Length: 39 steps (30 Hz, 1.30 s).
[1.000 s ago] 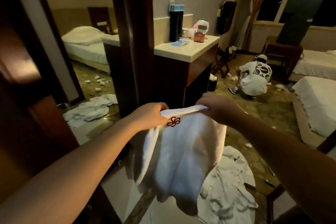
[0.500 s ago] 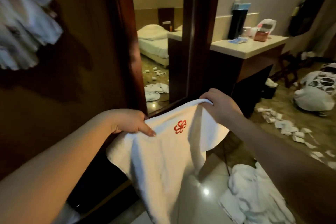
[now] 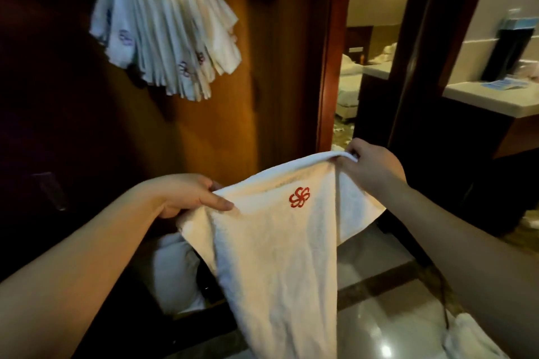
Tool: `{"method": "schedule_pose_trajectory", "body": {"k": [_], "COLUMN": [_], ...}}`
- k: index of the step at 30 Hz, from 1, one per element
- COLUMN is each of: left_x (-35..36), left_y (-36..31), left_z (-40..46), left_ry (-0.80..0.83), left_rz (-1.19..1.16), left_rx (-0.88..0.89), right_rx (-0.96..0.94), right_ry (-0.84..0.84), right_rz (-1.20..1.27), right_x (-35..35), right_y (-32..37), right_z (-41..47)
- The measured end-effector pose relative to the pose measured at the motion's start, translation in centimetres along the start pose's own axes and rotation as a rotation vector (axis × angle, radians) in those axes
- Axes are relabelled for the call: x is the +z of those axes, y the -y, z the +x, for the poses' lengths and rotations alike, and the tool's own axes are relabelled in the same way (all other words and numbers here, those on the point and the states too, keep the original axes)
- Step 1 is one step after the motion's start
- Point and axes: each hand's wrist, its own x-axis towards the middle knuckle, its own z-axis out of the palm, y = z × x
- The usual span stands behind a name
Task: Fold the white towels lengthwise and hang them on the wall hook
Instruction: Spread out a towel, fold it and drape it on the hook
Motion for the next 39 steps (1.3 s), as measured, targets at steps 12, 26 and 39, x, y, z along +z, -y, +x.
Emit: {"method": "schedule_pose_trajectory", "body": {"k": [12, 26, 39], "left_x": [-10.9, -12.8, -11.6], "left_y": [13.5, 14.7, 9.3], "left_z": [-4.7, -3.0, -6.5], "left_ry": [-0.327, -0.451, -0.367], "left_rz": [-0.456, -0.982, -0.912], "left_rx": [0.167, 0.407, 0.591], "right_rx": [0.073, 0.333, -0.355], "right_ry": [0.1, 0.439, 0.353], "right_rz": [-0.013, 0.926, 1.018], "right_x": [7.0, 11.4, 7.7], "right_y": [12.8, 24.8, 31.6], "right_z": [0.5, -2.0, -2.9]}}
